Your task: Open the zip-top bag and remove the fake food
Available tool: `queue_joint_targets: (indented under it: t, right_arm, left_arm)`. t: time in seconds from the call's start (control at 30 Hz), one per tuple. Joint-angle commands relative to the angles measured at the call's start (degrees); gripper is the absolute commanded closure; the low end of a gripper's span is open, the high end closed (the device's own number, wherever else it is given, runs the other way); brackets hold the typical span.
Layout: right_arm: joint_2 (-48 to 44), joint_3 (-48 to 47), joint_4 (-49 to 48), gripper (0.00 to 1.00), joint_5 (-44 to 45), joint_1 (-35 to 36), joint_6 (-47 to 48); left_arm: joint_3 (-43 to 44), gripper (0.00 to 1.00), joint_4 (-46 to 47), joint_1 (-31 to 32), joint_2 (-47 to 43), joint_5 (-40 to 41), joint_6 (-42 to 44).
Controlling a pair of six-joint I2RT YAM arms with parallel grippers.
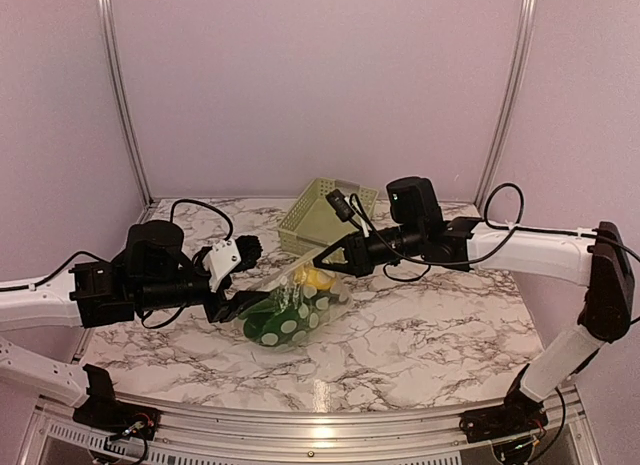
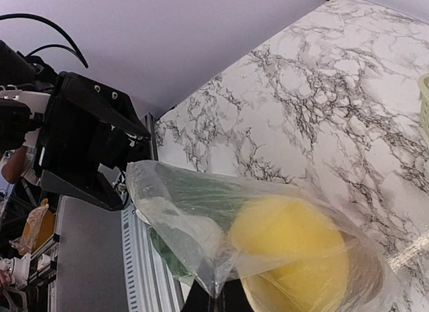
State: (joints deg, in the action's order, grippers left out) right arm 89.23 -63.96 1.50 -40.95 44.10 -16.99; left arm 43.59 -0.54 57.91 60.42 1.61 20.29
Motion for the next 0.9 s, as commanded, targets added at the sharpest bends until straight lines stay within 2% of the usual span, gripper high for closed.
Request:
queue_joint_targets:
  t: [0.0,0.33,0.47,0.57,0.87]
  right_arm:
    - [-1.8,0.1,-3.9,1.0,-1.7,-0.2,-1.8]
    - [-1.8,0.6,-4.9,1.0,-4.0,-1.1,-3.0]
    - [-1.8,1.2,-5.1,1.0,-4.7,-1.1,-3.1]
    - [-1.7,1.8,-5.2,1.0,-4.9,-1.3,-3.1]
    - [-2.0,2.4,-4.5,1.0,-5.6,-1.6,-2.2]
  left_arm:
    - [-1.9,0.38,-2.1,0.3,-0.8,4.5,2.1]
    - [-1.3,0.39,-4.7,3.2,1.2,15.9,6.6]
    - [-1.3,0.51,-3.1,4.2,0.6,18.4,7.9]
    - [-0.7,0.63,-2.8,5.0,0.7,20.4,8.7]
    - [-0.9,0.99,-0.5,5.0,-1.4,19.8,9.0]
